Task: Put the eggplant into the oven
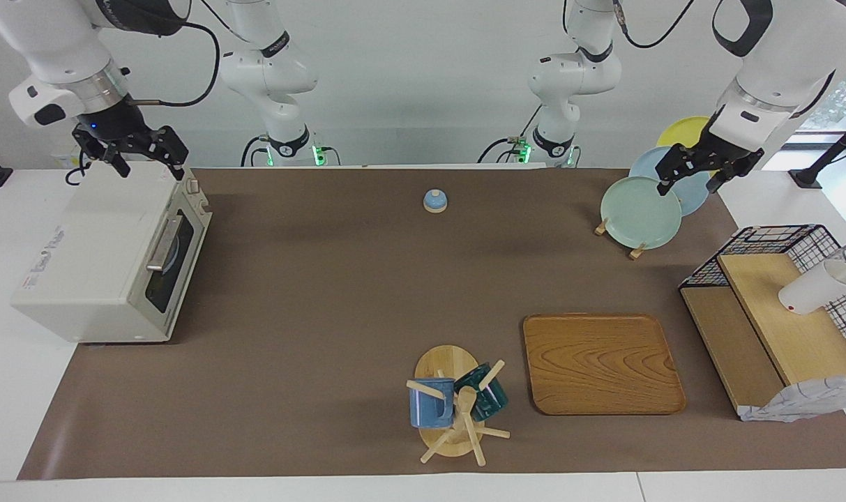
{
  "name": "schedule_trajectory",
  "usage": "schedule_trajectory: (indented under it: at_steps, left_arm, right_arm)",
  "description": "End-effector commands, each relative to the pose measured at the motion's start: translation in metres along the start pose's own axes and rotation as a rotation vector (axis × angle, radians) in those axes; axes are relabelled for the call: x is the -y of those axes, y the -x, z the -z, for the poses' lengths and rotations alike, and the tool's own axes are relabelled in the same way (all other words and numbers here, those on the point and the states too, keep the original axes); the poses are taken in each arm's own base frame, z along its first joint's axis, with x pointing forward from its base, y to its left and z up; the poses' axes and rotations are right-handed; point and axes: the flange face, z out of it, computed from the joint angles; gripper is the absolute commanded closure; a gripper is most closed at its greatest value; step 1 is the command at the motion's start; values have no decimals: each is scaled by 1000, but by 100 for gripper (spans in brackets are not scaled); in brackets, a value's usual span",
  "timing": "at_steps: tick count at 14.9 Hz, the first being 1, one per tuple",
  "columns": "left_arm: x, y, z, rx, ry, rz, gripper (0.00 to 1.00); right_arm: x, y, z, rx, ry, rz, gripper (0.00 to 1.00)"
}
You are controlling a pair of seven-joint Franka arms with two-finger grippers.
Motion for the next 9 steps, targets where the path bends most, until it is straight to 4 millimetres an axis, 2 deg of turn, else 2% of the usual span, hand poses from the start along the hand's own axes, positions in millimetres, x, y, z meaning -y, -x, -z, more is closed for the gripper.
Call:
schedule_trajectory:
  at_steps: [1, 9]
  left_arm:
    - [3, 4, 1, 1, -19, 11, 0]
    - [3, 4, 1, 1, -19, 11, 0]
  right_arm:
    - [0, -8, -2, 10, -16, 28, 0]
    - [-3, -11, -7, 14, -17, 20, 0]
